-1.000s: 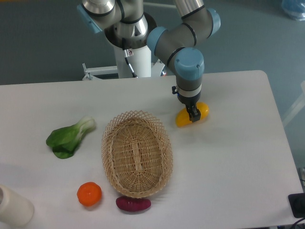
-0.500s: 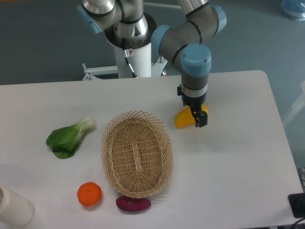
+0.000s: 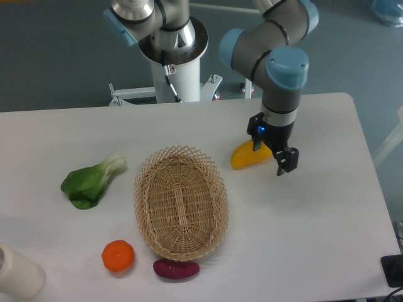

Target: Place the mango on the table

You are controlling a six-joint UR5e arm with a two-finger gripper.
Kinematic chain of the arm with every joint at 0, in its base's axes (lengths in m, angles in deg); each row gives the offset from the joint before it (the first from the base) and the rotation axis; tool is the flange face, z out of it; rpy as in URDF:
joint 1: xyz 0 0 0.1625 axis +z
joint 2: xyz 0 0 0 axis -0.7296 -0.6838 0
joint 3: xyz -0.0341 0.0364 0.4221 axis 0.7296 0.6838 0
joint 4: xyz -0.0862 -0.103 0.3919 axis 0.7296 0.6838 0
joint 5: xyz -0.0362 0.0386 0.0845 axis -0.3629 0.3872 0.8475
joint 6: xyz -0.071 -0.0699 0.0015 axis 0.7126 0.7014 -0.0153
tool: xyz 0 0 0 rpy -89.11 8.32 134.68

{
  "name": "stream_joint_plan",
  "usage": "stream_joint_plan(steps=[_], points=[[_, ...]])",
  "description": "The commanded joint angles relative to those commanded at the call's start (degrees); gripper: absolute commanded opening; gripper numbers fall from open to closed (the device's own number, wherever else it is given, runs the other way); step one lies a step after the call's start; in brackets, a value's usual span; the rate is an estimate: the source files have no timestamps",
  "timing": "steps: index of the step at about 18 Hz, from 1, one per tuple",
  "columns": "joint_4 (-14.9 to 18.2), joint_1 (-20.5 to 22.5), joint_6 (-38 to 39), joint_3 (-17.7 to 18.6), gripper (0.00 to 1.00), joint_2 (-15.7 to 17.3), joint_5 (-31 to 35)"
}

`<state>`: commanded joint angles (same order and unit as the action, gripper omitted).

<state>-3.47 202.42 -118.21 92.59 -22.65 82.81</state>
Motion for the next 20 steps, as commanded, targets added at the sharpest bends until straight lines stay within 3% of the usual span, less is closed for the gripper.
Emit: stream_joint_plan(steps=[7,11,15,20], points=[[10.2,0.3,1.9,-12.5,1.0,-6.0,0.1],[10.4,0.4,3.1,-15.3,1.0,-7.7,0.7],[14.9,0.1,2.9,-20.0,1.0,-10.0,6.8],[14.8,-0.3,2.5,-18.9,1.0,-9.6,6.3]])
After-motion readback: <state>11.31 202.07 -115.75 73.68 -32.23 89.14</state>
